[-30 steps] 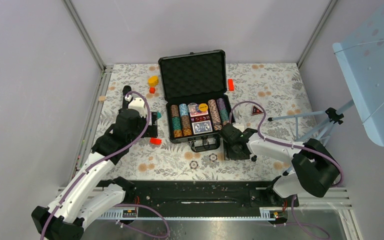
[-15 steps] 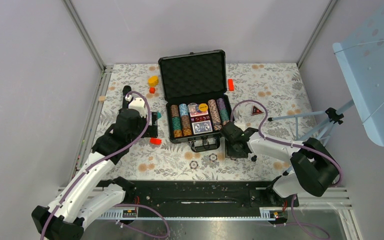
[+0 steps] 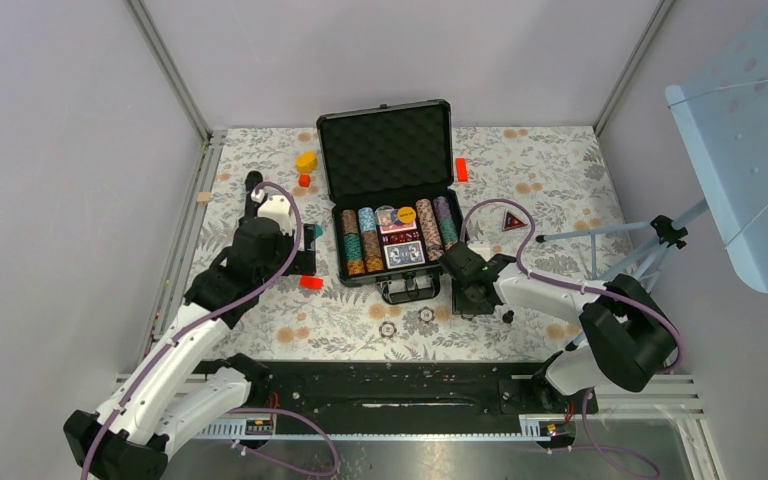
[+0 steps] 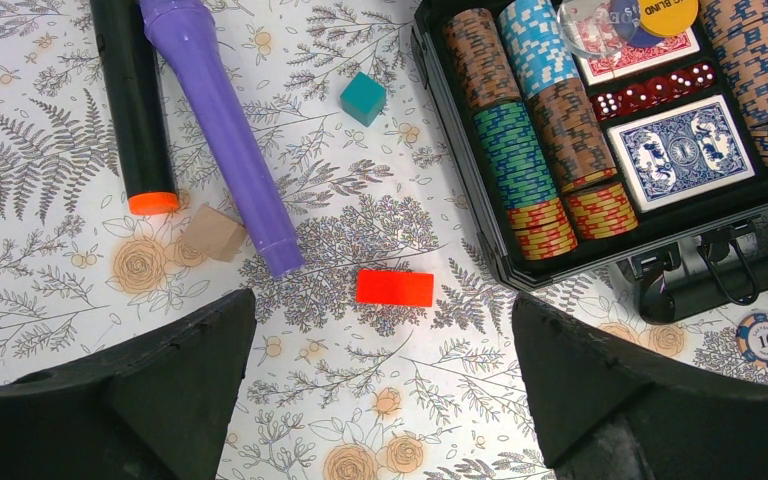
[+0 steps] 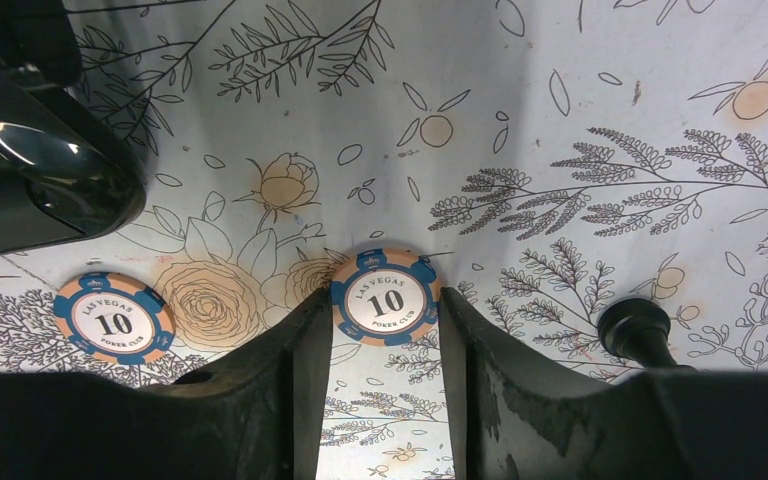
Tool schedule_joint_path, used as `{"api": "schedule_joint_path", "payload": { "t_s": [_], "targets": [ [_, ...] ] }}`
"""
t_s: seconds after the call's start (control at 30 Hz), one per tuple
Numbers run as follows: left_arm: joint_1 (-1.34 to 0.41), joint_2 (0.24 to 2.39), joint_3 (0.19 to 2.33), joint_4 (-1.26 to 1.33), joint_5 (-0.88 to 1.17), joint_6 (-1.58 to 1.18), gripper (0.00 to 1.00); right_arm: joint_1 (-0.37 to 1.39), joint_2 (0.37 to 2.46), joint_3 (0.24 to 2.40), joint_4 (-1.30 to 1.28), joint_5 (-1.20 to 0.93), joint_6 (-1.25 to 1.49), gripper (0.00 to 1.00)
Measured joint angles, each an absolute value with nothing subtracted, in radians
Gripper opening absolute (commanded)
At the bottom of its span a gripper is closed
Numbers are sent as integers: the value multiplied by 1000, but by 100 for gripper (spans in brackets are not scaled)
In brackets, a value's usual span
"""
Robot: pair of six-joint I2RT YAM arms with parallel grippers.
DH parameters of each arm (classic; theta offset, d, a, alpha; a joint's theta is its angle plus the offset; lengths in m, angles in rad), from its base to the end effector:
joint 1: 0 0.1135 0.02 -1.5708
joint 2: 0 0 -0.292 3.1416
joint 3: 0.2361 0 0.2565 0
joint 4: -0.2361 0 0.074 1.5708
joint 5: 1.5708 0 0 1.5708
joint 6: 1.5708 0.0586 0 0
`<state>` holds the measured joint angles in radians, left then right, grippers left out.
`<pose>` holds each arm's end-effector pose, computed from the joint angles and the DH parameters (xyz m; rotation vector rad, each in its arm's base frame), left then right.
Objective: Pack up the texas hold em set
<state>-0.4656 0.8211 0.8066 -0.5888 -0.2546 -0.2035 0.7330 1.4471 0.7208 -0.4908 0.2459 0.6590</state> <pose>0.1665 -0.0671 0.3094 0.1376 2.1497 -0.1109 0.1995 0.1604 0.1598 -0.0405 2.7148 0.0536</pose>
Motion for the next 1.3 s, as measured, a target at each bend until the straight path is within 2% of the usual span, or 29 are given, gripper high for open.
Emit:
{"api": "schedule_joint_path", "payload": {
  "t_s": [0.7,0.8,1.03,1.3],
  "targets": [
    [-466,821,807,-588,-246,-204,99,760,1443,784,-507,184,653,46],
    [-466,821,807,-588,-246,-204,99,788,1460,812,-512,182,654,49],
    [-466,821,807,-589,-246,-203,99,799,1465,823,-545,231,660,64],
    [-466,821,807,-588,-243,-204,99,767,1443,758,-555,252,660,67]
  ]
}}
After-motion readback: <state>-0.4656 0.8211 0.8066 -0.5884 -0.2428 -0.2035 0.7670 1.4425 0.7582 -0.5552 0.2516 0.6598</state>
